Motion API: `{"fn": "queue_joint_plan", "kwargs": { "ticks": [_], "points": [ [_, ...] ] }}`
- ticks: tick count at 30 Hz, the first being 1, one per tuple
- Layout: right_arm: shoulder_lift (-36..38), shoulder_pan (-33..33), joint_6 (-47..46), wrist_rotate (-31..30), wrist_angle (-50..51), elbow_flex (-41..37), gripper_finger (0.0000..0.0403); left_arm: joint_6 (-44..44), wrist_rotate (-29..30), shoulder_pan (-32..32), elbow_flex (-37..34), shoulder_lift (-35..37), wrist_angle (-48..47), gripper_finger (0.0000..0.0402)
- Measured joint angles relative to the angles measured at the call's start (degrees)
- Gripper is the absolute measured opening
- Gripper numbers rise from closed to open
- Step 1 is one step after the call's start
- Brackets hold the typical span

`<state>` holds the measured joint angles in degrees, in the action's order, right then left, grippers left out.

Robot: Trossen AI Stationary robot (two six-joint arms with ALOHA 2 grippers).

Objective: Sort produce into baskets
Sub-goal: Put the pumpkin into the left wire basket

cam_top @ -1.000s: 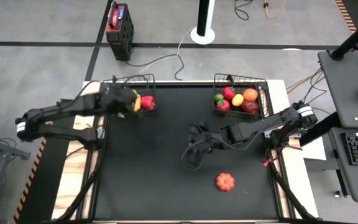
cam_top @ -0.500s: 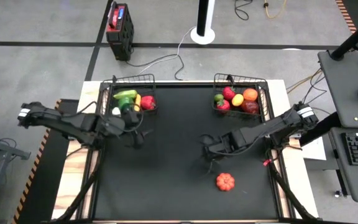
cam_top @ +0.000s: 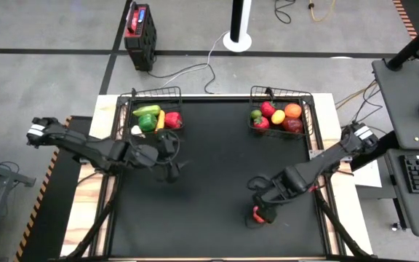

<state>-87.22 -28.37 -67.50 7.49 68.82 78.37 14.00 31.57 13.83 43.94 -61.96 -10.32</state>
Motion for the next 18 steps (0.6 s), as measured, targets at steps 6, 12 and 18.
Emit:
{"fn": "queue_joint_plan", "kwargs": {
  "ticks": [6,12,18],
  "points": [
    [1.7,-4.6,-5.2,-5.5,-0.1,-1.3,0.0325,-0.7,0.0,4.0,1.2,-6.3,6.6,0.0355],
    [2.8,-8.5,-9.7,-7.5,-0.4,-4.8,0.0316,-2.3,0.3,6.4,7.4,-15.8,8.2,0.0322],
    [4.3,-10.9,-16.9,-8.1,-5.2,-6.8,0.0315,-7.8,0.4,7.0,14.0,-24.2,8.3,0.0282]
  ]
}}
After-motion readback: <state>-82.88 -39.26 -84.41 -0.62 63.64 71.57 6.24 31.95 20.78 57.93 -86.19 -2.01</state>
